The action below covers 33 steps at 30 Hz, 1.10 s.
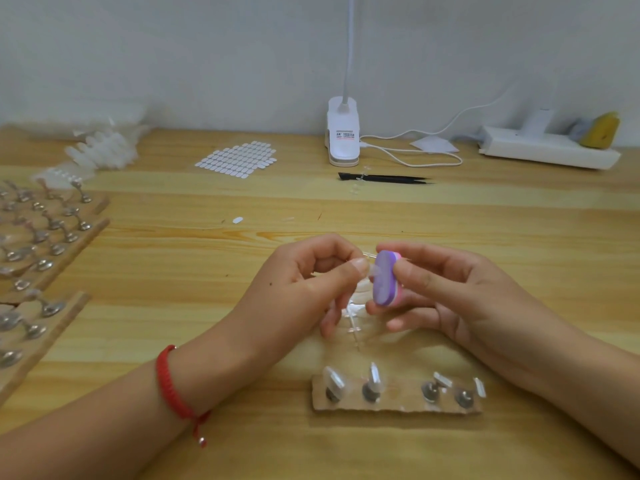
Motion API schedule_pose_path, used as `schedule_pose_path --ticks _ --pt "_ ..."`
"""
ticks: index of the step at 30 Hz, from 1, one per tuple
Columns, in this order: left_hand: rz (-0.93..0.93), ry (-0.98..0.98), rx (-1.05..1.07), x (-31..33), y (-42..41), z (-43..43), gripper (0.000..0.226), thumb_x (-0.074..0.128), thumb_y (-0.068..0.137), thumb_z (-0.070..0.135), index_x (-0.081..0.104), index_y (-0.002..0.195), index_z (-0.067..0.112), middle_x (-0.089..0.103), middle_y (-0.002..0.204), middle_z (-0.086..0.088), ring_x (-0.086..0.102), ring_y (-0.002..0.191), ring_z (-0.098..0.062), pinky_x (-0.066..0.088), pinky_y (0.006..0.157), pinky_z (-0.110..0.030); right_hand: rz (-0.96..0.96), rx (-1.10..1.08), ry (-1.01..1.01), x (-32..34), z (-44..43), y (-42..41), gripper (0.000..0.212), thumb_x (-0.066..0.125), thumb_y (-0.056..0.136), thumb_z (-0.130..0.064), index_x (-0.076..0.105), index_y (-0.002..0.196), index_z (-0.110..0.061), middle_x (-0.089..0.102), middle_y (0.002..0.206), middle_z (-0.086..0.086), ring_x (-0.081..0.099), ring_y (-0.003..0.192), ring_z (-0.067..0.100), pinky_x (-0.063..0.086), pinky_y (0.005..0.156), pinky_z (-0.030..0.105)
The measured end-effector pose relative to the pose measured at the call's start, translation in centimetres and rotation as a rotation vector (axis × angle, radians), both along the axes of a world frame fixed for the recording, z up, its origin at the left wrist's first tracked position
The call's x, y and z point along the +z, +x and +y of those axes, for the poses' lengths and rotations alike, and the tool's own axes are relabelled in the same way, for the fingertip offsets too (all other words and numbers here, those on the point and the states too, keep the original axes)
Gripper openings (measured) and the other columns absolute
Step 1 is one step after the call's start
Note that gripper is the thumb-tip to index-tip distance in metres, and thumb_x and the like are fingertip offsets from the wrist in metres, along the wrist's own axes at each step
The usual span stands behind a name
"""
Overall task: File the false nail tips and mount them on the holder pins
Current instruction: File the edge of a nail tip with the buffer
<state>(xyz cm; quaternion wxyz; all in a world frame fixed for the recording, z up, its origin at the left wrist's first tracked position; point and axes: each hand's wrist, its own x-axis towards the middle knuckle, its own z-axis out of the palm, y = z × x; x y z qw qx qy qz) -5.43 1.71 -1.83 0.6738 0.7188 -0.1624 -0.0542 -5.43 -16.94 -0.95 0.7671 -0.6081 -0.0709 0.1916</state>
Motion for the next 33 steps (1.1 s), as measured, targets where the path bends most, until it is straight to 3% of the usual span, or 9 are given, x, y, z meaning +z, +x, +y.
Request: schedule_pose_path --ticks 6,17,21,33 --pt "-0.021 0.040 -0.027 -0.11 -0.09 0.00 0.013 0.061 0.083 0.019 0.061 0.074 0.011 0.052 0.051 0.003 0.043 0.037 -0.011 0.037 0.045 -0.014 0.040 -0.073 0.020 0.02 0.01 0.02 0.039 0.072 0.069 -0.023 0.072 0.104 -0.008 0.073 0.089 0.023 0.074 0.078 0.030 0.057 0.057 0.025" --pt "-0.009 0.021 0.029 0.03 -0.08 0.04 0.019 0.060 0.091 0.008 0.059 0.072 0.012 0.049 0.049 0.003 0.042 0.035 -0.010 0.034 0.040 -0.012 0.013 -0.021 -0.046 0.10 0.23 -0.23 0.034 0.072 0.069 -0.024 0.075 0.101 -0.011 0.073 0.090 0.021 0.074 0.078 0.030 0.057 0.056 0.025" --pt "-0.021 0.053 -0.011 0.08 -0.13 -0.10 0.016 0.064 0.088 0.013 0.060 0.072 0.012 0.051 0.050 0.003 0.041 0.036 -0.010 0.036 0.042 -0.014 0.037 -0.095 -0.005 0.07 0.10 0.00 0.035 0.072 0.066 -0.024 0.075 0.097 -0.010 0.073 0.087 0.021 0.074 0.076 0.028 0.056 0.053 0.024" --pt "0.004 0.030 -0.007 0.06 -0.07 0.05 0.012 0.058 0.081 0.022 0.061 0.072 0.014 0.051 0.051 0.003 0.041 0.035 -0.010 0.034 0.042 -0.013 0.031 -0.012 -0.063 0.28 0.19 -0.13 0.036 0.071 0.069 -0.023 0.074 0.102 -0.008 0.073 0.090 0.022 0.074 0.076 0.028 0.056 0.053 0.023"
